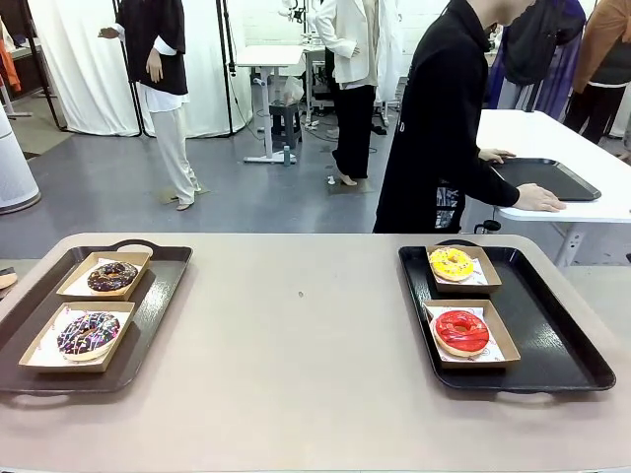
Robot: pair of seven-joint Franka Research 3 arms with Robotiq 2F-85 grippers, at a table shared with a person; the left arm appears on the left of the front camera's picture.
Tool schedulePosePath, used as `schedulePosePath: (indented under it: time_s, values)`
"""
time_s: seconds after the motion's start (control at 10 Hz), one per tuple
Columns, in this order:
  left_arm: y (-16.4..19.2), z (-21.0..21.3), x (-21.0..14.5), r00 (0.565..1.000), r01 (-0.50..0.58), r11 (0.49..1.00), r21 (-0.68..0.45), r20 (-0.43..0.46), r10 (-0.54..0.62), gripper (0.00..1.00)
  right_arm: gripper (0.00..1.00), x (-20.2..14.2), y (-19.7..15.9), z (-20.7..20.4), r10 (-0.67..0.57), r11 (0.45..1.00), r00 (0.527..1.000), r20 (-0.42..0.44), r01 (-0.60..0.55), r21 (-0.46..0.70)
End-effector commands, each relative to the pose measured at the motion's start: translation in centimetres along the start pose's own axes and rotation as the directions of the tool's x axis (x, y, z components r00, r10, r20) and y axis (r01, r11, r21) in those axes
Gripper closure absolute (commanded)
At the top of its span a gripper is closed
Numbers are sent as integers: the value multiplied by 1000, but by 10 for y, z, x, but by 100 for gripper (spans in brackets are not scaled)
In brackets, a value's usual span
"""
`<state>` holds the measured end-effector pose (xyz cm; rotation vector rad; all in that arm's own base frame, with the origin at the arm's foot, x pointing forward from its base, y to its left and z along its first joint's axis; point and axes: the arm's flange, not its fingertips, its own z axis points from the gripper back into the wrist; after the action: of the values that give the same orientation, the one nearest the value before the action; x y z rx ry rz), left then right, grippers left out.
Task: Individually package the donuts and arrange them on the tray.
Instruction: Place the picked Paper togo box on the Handle tray.
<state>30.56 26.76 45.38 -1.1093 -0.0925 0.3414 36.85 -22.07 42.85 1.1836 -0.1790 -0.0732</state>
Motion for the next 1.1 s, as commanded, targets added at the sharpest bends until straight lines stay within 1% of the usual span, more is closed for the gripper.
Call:
schedulePosePath:
  time_s: [0.0, 0.1, 0.2, 0.3, 1.0]
  values:
    - [-1, 2, -2, 1000, 12, 1000, -15, 3, -12, 0, 5, 6, -8, 13, 23, 999, 1000, -13, -23, 43]
    - [-1, 2, -2, 1000, 12, 1000, -15, 3, -12, 0, 5, 6, -9, 15, 38, 998, 999, 14, -38, 43]
    - [-1, 2, -2, 1000, 12, 1000, -15, 3, -12, 0, 5, 14, -6, 11, -104, 995, 982, 155, 104, 9]
    - [-1, 2, -2, 1000, 12, 1000, -15, 3, -12, 0, 5, -2, -14, 10, -1, 1000, 1000, -6, 1, 25]
    - [-1, 2, -2, 1000, 12, 1000, -15, 3, -12, 0, 5, -2, -14, 10, -1, 1000, 1000, -6, 1, 25]
